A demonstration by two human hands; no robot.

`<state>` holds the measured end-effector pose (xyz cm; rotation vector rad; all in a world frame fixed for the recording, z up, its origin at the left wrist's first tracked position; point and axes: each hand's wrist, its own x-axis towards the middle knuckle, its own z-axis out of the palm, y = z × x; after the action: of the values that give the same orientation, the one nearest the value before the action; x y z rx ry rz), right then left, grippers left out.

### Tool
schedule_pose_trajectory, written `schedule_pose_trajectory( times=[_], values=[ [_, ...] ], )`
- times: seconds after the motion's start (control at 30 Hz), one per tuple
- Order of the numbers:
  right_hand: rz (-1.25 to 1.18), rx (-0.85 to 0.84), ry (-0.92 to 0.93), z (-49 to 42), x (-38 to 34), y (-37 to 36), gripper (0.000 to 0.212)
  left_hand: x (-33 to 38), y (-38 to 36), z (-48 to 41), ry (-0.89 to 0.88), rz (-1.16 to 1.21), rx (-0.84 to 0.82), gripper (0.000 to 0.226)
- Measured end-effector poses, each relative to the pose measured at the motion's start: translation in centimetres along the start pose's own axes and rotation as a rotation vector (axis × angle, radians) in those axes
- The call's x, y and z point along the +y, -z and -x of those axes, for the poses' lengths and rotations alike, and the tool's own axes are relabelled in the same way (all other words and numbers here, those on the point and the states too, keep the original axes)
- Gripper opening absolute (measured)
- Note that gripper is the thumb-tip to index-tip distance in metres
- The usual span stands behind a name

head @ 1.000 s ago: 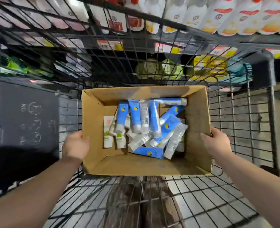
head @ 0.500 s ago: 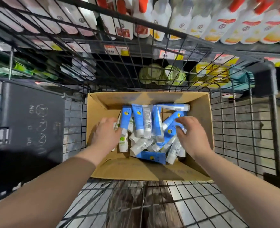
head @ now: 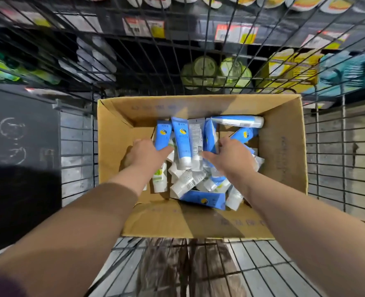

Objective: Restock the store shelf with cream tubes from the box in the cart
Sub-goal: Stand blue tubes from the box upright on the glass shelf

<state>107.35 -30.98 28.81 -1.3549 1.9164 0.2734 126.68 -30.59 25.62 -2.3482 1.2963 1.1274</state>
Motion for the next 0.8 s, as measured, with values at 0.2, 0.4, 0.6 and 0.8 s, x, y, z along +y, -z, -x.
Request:
schedule_pose_trajectory(
  times=[0.2,0.4,0.6,0.8],
  values=[
    [-0.181,0.022,0.009,1.4,0.7,0.9,0.044,0.3,0.8,1.2,-0.016,0.096,-0.03,0.037],
    [-0.548,-0.048,0.006,5.2,0.1,3.5,0.029,-1.3,2.9,6.3,-0.01,0.507,-0.051,0.038],
    [-0.673,-0.02,0.14,11.6,-2.4,7.7,0.013,-1.7,7.1,12.0,-0.085,0.68,-0.055,0.035],
    [-0.767,0.035,0.229,18.0,-4.6,11.8,0.018,-0.3,12.9,18.7,-0.235,0.781,0.037,0.025]
  ],
)
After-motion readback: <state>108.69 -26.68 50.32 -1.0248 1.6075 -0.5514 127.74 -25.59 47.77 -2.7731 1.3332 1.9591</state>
